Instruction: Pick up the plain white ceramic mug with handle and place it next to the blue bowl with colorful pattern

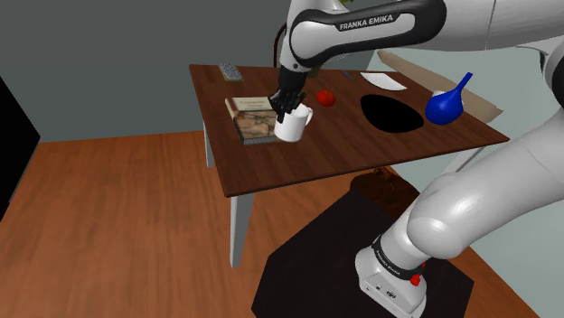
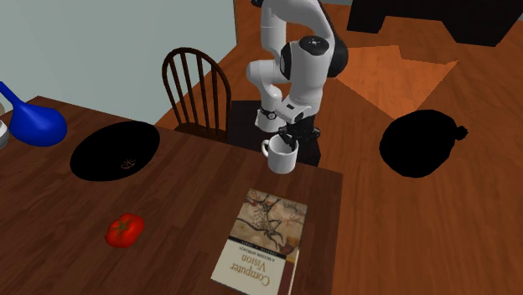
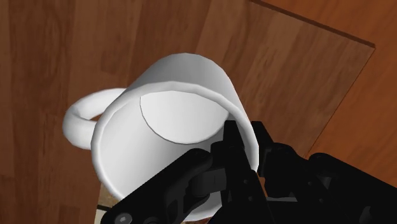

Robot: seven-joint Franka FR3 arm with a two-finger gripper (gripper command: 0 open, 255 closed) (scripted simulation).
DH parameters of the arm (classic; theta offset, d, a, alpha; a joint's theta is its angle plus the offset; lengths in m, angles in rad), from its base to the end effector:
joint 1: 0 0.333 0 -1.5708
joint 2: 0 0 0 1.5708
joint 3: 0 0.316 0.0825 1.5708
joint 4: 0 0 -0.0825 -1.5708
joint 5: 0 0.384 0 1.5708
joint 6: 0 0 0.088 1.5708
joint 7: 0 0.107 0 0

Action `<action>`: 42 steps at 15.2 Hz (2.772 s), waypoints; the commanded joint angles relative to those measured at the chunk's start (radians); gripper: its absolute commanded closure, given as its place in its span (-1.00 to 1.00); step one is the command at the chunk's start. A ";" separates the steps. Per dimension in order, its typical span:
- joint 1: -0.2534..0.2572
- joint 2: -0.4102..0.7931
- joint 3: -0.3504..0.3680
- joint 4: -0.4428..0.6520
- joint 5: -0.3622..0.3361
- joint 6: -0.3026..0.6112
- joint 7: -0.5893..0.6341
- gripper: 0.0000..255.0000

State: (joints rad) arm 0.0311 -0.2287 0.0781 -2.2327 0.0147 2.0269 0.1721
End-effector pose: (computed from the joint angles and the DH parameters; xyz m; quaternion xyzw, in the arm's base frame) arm 0.4793 0.0548 0.4678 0.9993 -0.0355 0.0113 0.0006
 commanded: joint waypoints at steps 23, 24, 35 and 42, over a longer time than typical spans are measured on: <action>-0.108 -0.239 -0.188 -0.056 -0.064 -0.181 -0.263 1.00; -0.118 -0.251 -0.204 -0.065 -0.073 -0.184 -0.286 1.00; -0.227 -0.309 -0.406 -0.084 -0.177 -0.206 -0.544 1.00; -0.281 -0.272 -0.547 -0.026 -0.228 -0.209 -0.720 1.00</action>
State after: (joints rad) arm -0.2418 -0.5154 -0.4400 -2.2662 -0.2049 1.8074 -0.5136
